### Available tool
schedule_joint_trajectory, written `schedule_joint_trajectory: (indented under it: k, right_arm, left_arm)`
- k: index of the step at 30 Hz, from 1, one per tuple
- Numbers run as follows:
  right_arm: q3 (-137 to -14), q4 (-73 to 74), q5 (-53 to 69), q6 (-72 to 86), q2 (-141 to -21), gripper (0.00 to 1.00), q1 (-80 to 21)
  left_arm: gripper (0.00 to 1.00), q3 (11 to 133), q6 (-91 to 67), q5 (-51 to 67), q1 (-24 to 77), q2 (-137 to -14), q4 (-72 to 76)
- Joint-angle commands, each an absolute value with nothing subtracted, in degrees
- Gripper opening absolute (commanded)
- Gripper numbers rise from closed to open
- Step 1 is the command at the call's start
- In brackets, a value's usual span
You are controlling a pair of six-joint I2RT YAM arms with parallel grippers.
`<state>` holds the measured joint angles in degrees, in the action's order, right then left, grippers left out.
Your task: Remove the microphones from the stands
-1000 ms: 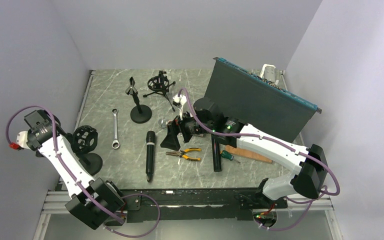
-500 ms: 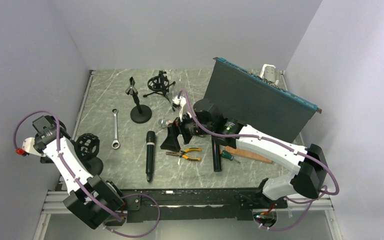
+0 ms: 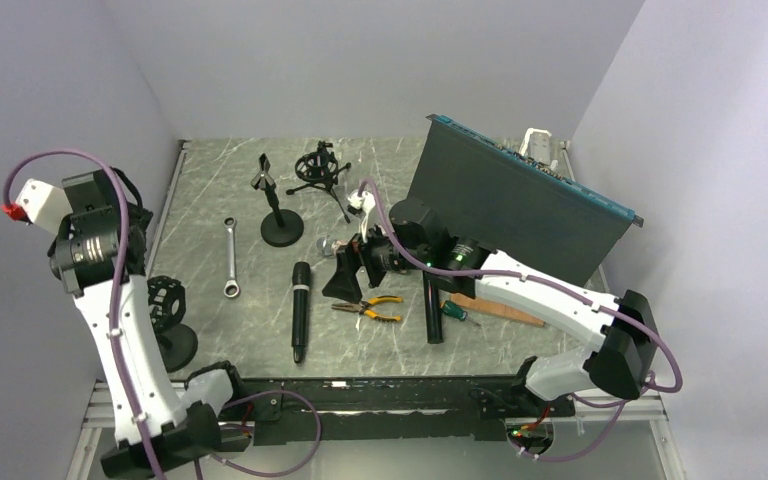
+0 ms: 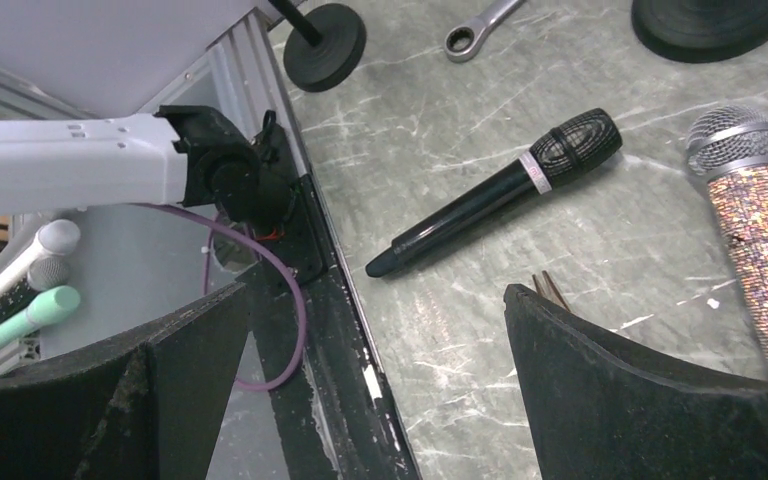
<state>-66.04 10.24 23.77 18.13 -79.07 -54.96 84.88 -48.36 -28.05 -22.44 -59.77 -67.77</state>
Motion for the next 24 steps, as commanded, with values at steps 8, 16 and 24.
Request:
schedule_joint_trajectory:
  k: [8, 16, 24]
  right_arm:
    - [-68.2, 20.7, -10.3, 19.1, -66.2, 1.00, -55.1]
    - [-76.5, 38.1, -31.1, 21.0, -55.5, 1.00, -55.1]
    - [-85.4, 45.3, -42.9, 20.5, -46.9, 1.00, -55.1]
  left_arm:
    - [0.96, 73.4, -30.1, 23.4, -13.0, -42.0, -33.2]
    - [0.98, 70.2, -35.9, 50.1, -11.6, -37.9, -12.9]
    - [0.98, 75.8, -40.9, 56.3, -7.6, -40.5, -5.4]
